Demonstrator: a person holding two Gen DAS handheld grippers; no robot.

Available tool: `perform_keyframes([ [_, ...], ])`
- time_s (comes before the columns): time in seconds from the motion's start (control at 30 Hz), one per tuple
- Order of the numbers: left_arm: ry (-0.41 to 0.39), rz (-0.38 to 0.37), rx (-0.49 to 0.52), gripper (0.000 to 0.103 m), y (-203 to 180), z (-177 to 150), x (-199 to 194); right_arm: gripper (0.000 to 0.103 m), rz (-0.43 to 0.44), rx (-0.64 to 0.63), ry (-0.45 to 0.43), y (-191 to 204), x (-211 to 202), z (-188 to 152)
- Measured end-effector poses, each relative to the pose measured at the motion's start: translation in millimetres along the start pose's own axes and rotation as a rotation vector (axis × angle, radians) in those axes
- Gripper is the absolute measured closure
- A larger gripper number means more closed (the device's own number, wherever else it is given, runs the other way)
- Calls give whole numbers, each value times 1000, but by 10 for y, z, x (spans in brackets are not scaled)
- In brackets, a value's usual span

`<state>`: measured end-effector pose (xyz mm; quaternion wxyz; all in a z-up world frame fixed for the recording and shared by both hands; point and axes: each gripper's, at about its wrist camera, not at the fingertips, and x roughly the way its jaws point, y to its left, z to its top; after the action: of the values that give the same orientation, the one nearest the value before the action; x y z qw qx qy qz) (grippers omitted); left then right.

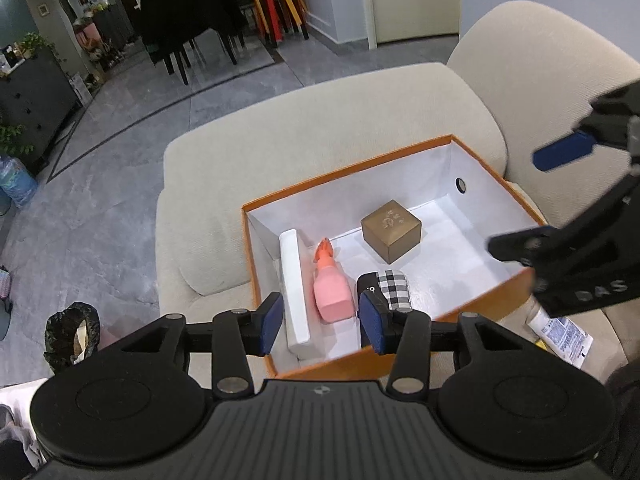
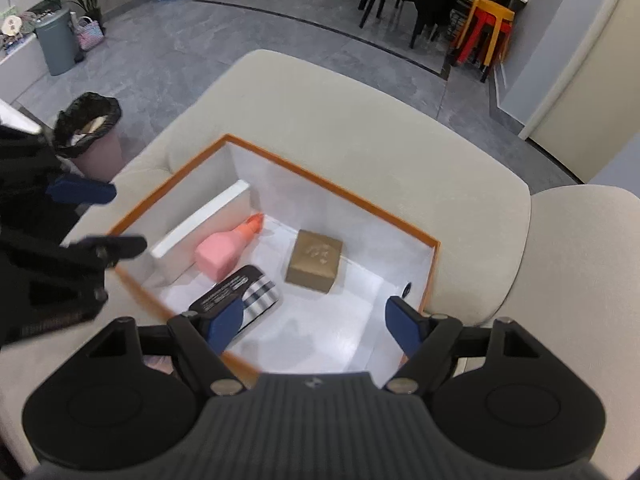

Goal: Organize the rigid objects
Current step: 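Withdraw both tools from the box toward the remaining items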

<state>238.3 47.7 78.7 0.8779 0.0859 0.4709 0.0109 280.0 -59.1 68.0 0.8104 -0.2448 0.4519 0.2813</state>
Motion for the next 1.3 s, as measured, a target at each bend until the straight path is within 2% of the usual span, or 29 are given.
perform_keyframes([
  [0.23, -41, -30, -43, 46, 62, -311, -147, 24, 26, 16, -23, 84, -242, -444],
  [0.33, -46, -33, -27, 44, 53, -476, -163, 24, 48, 47, -25, 124, -261, -643],
  [0.67, -61, -95, -69, 44, 68, -1015, 34, 23, 81, 146, -7, 244, 18, -1426],
  [0.83, -98, -92, -93, 44, 7, -1324, 53, 23, 38, 175, -8, 188, 192, -1757],
  [0.9, -116, -82, -99, 39, -27, -1465, 37, 21, 5, 167, -17, 156, 206, -1845],
  [0.97, -116, -95, -103, 39, -59, -1553, 62, 18, -23, 166, -38, 119, 205, -1931],
  [1.07, -108, -124, -148, 39, -113, -1654, 132, 17, -50, 180, -55, 48, 230, -2030],
  [1.17, -108, -162, -168, 39, -216, -1744, 200, 17, -113, 177, -48, -34, 314, -2109],
  [1.3, -120, -190, -171, 39, -346, -1824, 247, 17, -109, 226, -25, -198, 492, -2209],
])
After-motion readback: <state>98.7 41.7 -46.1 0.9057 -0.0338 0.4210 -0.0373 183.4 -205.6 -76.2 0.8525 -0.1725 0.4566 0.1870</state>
